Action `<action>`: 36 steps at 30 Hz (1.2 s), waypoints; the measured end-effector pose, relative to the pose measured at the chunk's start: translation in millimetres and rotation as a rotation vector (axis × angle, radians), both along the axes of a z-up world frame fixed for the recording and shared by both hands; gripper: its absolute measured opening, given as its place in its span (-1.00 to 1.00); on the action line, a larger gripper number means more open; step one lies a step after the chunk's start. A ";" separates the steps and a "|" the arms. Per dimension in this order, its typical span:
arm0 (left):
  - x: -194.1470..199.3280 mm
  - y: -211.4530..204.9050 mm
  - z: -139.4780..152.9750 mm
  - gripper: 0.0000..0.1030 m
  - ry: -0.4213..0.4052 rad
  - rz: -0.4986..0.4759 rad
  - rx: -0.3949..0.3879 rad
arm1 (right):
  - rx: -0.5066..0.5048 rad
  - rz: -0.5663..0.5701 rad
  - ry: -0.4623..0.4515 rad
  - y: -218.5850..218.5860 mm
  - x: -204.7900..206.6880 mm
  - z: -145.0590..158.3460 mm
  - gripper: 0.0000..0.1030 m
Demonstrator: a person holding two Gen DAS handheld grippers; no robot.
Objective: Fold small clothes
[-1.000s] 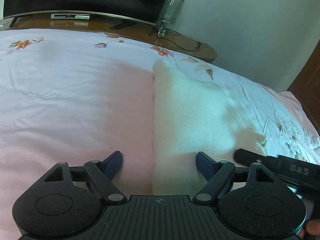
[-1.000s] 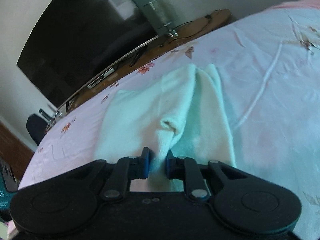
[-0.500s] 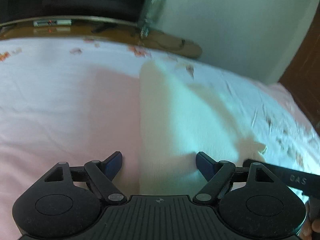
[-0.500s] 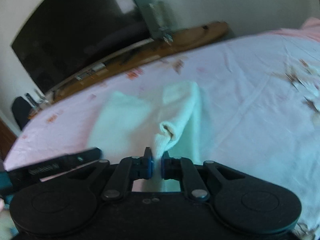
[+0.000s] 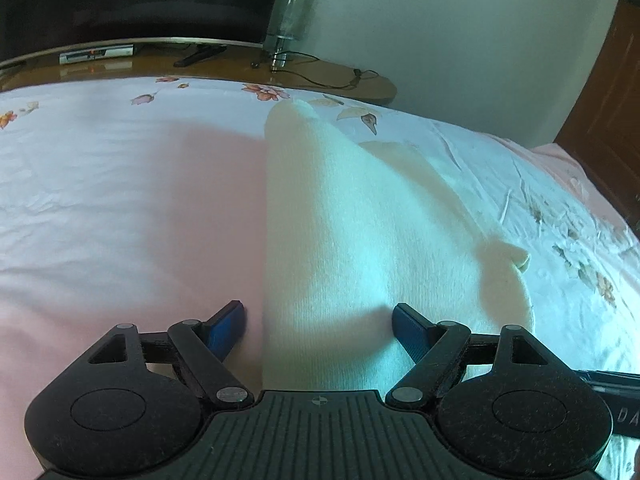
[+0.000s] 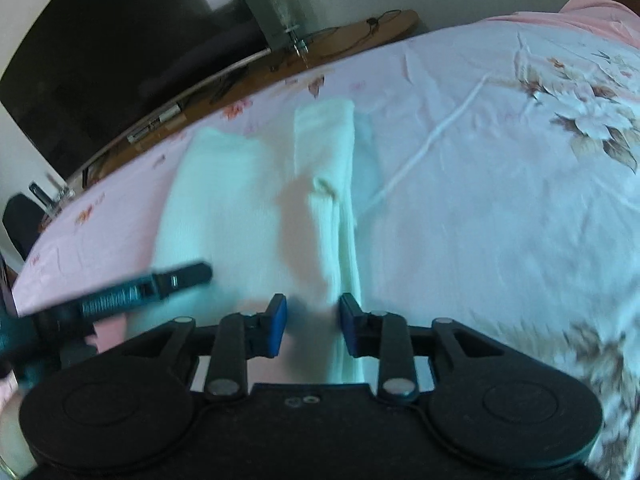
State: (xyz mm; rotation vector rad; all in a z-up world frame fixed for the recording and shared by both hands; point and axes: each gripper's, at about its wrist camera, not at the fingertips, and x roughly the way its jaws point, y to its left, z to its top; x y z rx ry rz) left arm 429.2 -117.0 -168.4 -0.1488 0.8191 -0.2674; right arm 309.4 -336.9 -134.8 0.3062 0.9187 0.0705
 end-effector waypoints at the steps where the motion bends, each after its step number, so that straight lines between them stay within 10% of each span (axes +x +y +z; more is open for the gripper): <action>1: -0.6 -0.1 0.3 0.55 0.001 -0.003 0.001 | -0.025 0.007 -0.002 2.8 -1.1 -0.4 -0.62; 15: -39.2 -14.0 32.7 0.55 -0.079 -0.090 0.065 | -0.182 0.047 -0.158 35.5 -11.3 32.3 -0.67; 27: -35.3 26.9 14.9 0.55 0.029 0.000 0.028 | -0.270 0.042 -0.072 30.6 -4.7 -0.9 -0.86; 36: 16.6 11.6 38.8 0.55 -0.101 0.046 0.038 | -0.245 0.060 -0.185 48.4 37.2 28.8 -0.73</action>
